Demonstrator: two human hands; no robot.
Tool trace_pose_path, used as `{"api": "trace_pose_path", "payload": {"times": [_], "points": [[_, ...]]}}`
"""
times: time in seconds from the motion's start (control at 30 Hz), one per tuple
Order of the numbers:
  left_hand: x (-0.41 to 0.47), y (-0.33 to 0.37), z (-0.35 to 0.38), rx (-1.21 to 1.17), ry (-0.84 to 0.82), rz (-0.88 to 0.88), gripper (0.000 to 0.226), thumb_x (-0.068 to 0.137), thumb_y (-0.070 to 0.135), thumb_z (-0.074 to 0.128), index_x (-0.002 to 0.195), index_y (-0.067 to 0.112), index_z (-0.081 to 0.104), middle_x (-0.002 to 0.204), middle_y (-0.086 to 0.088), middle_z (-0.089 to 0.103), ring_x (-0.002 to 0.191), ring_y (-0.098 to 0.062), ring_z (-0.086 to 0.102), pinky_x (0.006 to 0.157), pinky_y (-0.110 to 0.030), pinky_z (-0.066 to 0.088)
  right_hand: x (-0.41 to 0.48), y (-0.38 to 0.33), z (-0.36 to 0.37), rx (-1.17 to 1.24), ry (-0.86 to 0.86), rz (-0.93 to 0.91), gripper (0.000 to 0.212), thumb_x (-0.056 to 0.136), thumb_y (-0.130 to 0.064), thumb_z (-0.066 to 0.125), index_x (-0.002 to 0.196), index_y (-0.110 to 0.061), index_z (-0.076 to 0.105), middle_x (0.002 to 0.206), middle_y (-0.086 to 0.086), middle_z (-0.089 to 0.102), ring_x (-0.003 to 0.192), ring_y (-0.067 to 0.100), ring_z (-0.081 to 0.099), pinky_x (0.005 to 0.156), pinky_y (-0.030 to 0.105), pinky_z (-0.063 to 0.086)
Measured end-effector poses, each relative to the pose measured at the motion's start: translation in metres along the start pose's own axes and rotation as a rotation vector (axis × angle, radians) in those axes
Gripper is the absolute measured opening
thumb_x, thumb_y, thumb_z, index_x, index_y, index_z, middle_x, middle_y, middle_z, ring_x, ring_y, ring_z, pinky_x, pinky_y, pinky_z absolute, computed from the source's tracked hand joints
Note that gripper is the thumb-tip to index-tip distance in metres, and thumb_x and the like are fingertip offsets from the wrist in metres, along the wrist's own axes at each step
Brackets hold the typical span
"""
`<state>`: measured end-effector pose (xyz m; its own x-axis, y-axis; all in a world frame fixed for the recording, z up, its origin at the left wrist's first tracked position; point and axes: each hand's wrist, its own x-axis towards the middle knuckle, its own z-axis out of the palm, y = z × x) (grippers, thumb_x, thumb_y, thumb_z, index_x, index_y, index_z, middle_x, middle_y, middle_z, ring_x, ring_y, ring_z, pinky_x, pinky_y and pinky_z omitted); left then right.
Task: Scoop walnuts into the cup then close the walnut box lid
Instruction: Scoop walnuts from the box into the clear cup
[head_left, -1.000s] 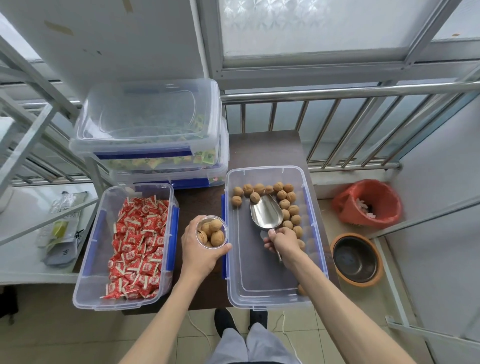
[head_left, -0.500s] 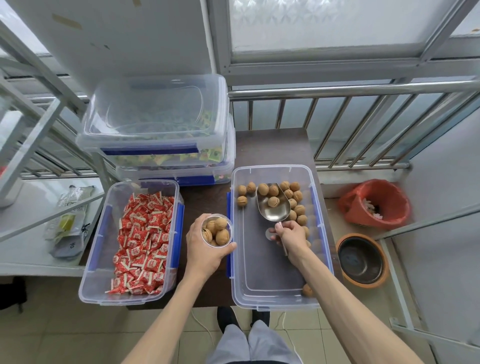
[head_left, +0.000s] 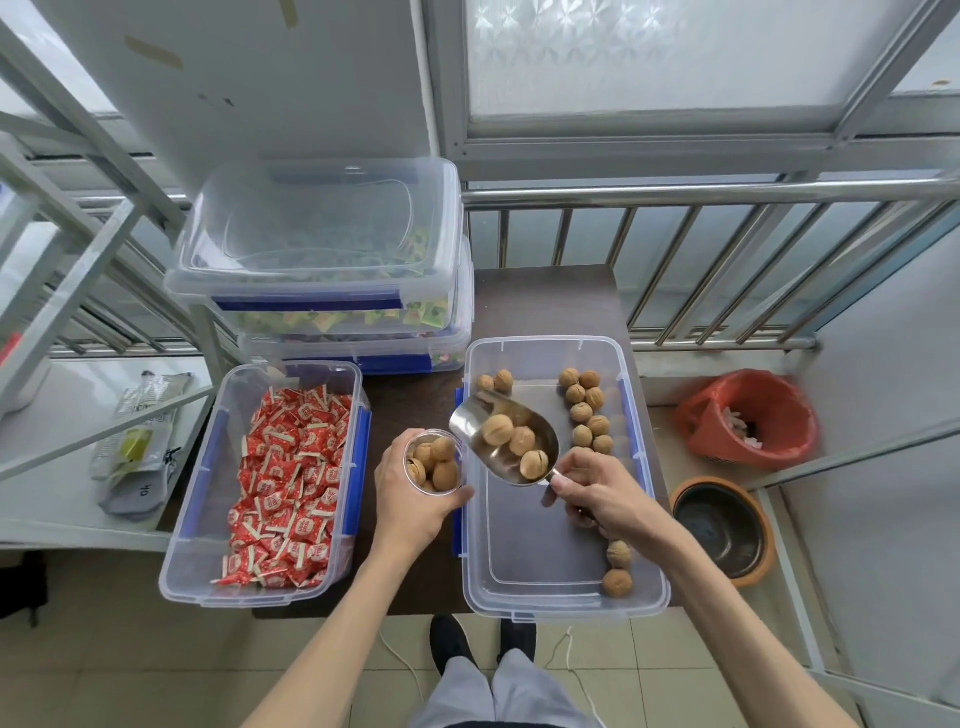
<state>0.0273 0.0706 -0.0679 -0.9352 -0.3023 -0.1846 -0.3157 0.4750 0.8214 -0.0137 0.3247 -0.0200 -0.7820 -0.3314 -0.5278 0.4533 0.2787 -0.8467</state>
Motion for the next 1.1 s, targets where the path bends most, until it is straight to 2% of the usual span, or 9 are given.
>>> {"api": "trace_pose_path", "payload": {"times": [0.17, 0.3, 0.43, 0.53, 0.7, 0.83, 0.93, 1.03, 1.1], "points": [[0.0, 0.001, 0.001, -0.029, 0.011, 0.019, 0.078, 0.058, 0.031, 0.094, 0.126, 0.036, 0.054, 0.123, 0.015, 0.061, 0.122, -0.013, 0.055, 0.104, -0.049, 0.048, -0.009, -0.045, 0.0, -0.366, -0.162, -0.01, 0.02, 0.094, -0.018, 0.06, 0.096, 0.001, 0.059, 0.085, 0.016, 0.076, 0.061, 0.022, 0.051, 0.056, 0.033, 0.042], [-0.001, 0.006, 0.001, -0.015, 0.017, 0.015, 0.071, 0.061, 0.028, 0.093, 0.12, 0.037, 0.055, 0.118, 0.018, 0.06, 0.117, -0.01, 0.057, 0.104, -0.046, 0.049, -0.01, -0.072, 0.01, -0.634, -0.141, -0.039, 0.018, 0.093, -0.02, 0.059, 0.097, -0.003, 0.062, 0.084, 0.009, 0.077, 0.064, 0.013, 0.059, 0.062, 0.025, 0.046], [-0.003, 0.008, 0.0, -0.011, 0.026, 0.05, 0.066, 0.06, 0.031, 0.093, 0.116, 0.037, 0.057, 0.115, 0.02, 0.061, 0.114, -0.009, 0.058, 0.102, -0.045, 0.05, -0.011, -0.087, 0.014, -0.751, -0.115, -0.039, 0.021, 0.092, -0.027, 0.059, 0.092, -0.007, 0.065, 0.078, 0.004, 0.078, 0.076, 0.017, 0.069, 0.076, 0.036, 0.053], [-0.004, 0.011, -0.001, -0.029, 0.027, 0.054, 0.061, 0.062, 0.029, 0.091, 0.113, 0.04, 0.059, 0.115, 0.022, 0.061, 0.114, -0.009, 0.057, 0.102, -0.046, 0.049, -0.012, -0.093, 0.016, -0.812, -0.11, -0.041, 0.021, 0.091, -0.029, 0.059, 0.086, -0.01, 0.066, 0.072, 0.002, 0.077, 0.074, 0.017, 0.069, 0.075, 0.035, 0.054], [-0.004, 0.009, -0.001, -0.051, 0.027, 0.046, 0.064, 0.059, 0.026, 0.093, 0.113, 0.038, 0.06, 0.114, 0.02, 0.062, 0.113, -0.008, 0.058, 0.1, -0.045, 0.05, -0.014, -0.092, 0.011, -0.772, -0.122, -0.002, 0.02, 0.09, -0.029, 0.059, 0.085, -0.01, 0.065, 0.072, 0.002, 0.077, 0.055, 0.011, 0.057, 0.059, 0.028, 0.049], [-0.005, 0.009, -0.002, -0.062, 0.033, 0.037, 0.067, 0.057, 0.03, 0.091, 0.115, 0.039, 0.06, 0.117, 0.017, 0.063, 0.115, -0.011, 0.058, 0.101, -0.049, 0.049, -0.019, -0.077, 0.0, -0.594, -0.157, 0.026, 0.023, 0.092, -0.025, 0.062, 0.088, -0.003, 0.064, 0.074, 0.007, 0.077, 0.053, 0.016, 0.052, 0.052, 0.025, 0.043], [-0.007, 0.01, -0.002, -0.074, 0.059, 0.052, 0.066, 0.058, 0.024, 0.093, 0.115, 0.036, 0.061, 0.115, 0.015, 0.064, 0.113, -0.009, 0.059, 0.1, -0.045, 0.049, -0.024, -0.067, -0.009, -0.506, -0.149, 0.032, 0.019, 0.093, -0.023, 0.063, 0.081, -0.008, 0.063, 0.064, 0.0, 0.072, 0.044, 0.008, 0.047, 0.044, 0.017, 0.038], [-0.009, 0.008, -0.002, -0.082, 0.065, 0.055, 0.075, 0.057, 0.027, 0.094, 0.123, 0.03, 0.058, 0.122, 0.009, 0.062, 0.118, -0.013, 0.056, 0.102, -0.045, 0.047, -0.028, -0.064, -0.017, -0.447, -0.128, 0.036, 0.019, 0.093, -0.021, 0.063, 0.078, -0.011, 0.062, 0.057, -0.003, 0.069, 0.048, 0.015, 0.046, 0.043, 0.019, 0.037], [-0.009, 0.005, -0.001, -0.075, 0.051, 0.041, 0.082, 0.055, 0.033, 0.092, 0.128, 0.029, 0.056, 0.128, 0.006, 0.06, 0.123, -0.018, 0.054, 0.104, -0.05, 0.046, -0.03, -0.063, -0.022, -0.421, -0.121, 0.034, 0.019, 0.093, -0.019, 0.063, 0.083, -0.003, 0.063, 0.056, -0.002, 0.068, 0.053, 0.02, 0.046, 0.042, 0.019, 0.036]]}}
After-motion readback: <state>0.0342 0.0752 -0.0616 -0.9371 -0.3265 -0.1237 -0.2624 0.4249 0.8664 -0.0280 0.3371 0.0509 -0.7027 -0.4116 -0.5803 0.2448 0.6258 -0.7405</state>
